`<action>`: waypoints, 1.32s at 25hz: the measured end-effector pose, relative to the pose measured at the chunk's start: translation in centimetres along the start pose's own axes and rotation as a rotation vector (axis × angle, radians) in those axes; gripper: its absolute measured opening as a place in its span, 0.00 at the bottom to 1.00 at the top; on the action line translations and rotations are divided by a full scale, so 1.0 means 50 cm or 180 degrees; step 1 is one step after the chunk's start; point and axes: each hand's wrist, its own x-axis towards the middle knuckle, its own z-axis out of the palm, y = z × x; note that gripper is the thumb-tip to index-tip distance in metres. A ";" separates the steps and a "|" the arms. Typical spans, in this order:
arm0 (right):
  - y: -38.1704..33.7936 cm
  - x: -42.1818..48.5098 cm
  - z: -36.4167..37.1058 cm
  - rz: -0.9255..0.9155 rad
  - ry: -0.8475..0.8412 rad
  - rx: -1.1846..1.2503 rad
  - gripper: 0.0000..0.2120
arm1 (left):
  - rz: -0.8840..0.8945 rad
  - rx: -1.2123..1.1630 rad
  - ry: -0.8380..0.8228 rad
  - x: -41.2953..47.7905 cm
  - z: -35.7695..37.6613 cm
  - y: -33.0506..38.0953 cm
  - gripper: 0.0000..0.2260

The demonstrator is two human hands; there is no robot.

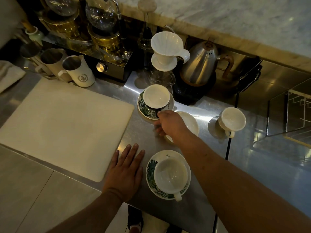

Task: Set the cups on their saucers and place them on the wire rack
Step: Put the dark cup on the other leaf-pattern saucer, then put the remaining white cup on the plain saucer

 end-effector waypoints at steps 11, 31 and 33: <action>0.142 -0.120 -0.135 -0.0719 0.1140 -0.0561 0.11 | 0.0038 -0.0045 0.0133 0.002 0.005 -0.001 0.26; 0.282 -0.127 -0.332 0.0048 0.2079 0.0059 0.13 | 0.0084 -0.0064 0.0254 0.003 0.019 -0.003 0.27; 0.282 -0.114 -0.339 0.0251 0.1786 0.0721 0.14 | 0.0090 -0.0065 0.0262 0.003 0.022 -0.004 0.27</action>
